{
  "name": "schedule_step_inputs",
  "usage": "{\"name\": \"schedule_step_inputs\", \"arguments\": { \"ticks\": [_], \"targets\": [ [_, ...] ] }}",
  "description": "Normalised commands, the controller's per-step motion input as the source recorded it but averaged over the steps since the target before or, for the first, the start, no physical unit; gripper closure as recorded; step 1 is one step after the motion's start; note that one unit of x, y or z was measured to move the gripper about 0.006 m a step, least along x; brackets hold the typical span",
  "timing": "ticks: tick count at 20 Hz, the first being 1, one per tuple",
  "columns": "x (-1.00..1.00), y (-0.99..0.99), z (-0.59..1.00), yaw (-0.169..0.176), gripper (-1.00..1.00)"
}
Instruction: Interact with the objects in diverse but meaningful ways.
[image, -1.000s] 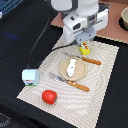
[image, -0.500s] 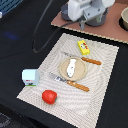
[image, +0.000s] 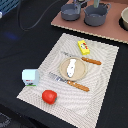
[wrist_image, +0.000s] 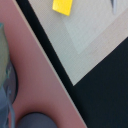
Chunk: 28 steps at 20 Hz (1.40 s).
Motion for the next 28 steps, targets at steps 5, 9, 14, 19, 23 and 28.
{"name": "schedule_step_inputs", "arguments": {
  "ticks": [5,9,14,19,23,28],
  "targets": [
    [-0.35,-1.00,0.00,0.000,-1.00],
    [-0.36,-1.00,0.00,0.000,-1.00],
    [-0.37,-0.98,0.00,0.000,-1.00],
    [-0.38,-0.91,-0.01,-0.013,-1.00],
    [-0.39,-0.76,-0.02,-0.049,-1.00],
    [-0.46,-0.66,-0.09,-0.069,-1.00]
  ]
}}
